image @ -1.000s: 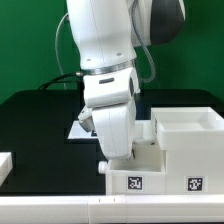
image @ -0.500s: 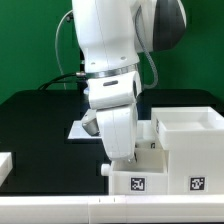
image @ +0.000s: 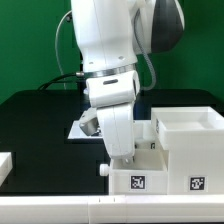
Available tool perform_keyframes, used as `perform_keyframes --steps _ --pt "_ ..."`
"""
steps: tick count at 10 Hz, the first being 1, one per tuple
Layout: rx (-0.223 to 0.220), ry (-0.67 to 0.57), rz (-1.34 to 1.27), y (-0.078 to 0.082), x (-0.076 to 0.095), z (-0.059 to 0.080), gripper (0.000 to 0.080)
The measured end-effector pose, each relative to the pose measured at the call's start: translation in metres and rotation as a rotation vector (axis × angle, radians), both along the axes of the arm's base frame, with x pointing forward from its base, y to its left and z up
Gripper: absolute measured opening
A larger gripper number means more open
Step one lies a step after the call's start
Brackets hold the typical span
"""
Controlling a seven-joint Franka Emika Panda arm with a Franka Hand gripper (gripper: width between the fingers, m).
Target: Assemble drawer
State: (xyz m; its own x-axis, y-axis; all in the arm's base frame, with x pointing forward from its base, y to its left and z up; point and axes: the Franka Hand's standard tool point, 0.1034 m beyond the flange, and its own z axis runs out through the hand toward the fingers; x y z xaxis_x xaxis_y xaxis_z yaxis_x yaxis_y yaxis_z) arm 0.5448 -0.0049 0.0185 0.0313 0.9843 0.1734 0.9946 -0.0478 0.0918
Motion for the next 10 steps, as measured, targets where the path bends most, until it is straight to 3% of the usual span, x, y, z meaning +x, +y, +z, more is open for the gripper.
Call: perform_keyframes --steps 3,10 --pt "-0.015 -0.017 0.062 -0.005 0.002 -0.001 0.0039" --pt "-0.003 -0.011 -0.052 0.006 0.011 0.002 0.0039"
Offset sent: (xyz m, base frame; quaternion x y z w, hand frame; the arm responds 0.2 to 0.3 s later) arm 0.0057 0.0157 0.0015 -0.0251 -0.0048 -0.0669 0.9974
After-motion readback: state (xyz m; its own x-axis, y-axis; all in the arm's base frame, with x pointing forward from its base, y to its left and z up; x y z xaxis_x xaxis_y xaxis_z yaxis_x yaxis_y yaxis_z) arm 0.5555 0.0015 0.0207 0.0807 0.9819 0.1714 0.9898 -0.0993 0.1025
